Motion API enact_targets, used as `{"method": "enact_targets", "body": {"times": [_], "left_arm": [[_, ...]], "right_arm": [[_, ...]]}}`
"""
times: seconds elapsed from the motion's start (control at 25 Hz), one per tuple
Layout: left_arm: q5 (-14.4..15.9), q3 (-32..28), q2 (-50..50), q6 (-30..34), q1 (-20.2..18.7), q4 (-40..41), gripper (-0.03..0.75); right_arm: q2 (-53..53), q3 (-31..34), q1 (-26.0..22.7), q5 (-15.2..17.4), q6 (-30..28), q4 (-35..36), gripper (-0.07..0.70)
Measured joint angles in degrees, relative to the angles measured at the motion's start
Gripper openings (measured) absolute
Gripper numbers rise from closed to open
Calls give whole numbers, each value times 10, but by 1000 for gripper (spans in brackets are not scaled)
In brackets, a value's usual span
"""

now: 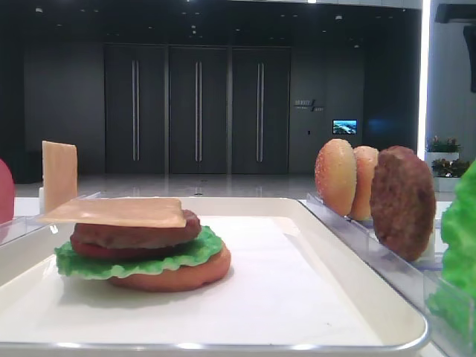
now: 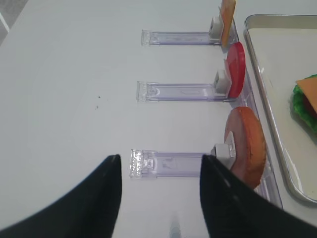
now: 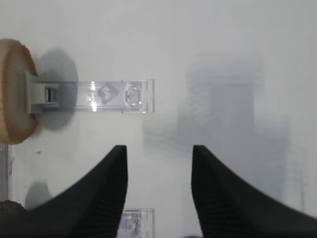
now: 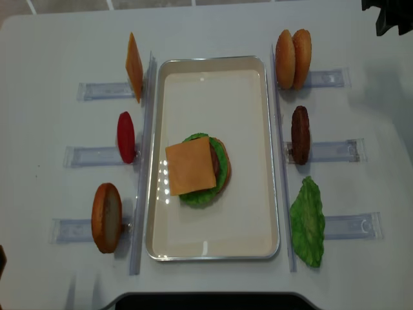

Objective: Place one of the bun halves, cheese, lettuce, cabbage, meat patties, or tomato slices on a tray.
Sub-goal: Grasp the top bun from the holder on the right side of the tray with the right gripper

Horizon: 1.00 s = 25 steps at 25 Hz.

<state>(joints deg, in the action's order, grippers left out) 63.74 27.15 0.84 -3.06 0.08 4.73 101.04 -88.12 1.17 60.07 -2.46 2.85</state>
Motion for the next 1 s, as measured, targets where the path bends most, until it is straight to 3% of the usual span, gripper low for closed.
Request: {"method": "enact_targets", "body": {"times": [0.28,0.44,0.68,1.0], "left_arm": [[0,0,0,0,0,0,391],[0,0,0,0,0,0,391],[0,0,0,0,0,0,391],[0,0,0,0,0,0,391]], "right_arm": [[17,-31,14,45,1,30,335],[18,-32,75,54,32,42,361],[18,-32,187,13,92,43,364],[39,-33,208,-26,108,43,366]]}}
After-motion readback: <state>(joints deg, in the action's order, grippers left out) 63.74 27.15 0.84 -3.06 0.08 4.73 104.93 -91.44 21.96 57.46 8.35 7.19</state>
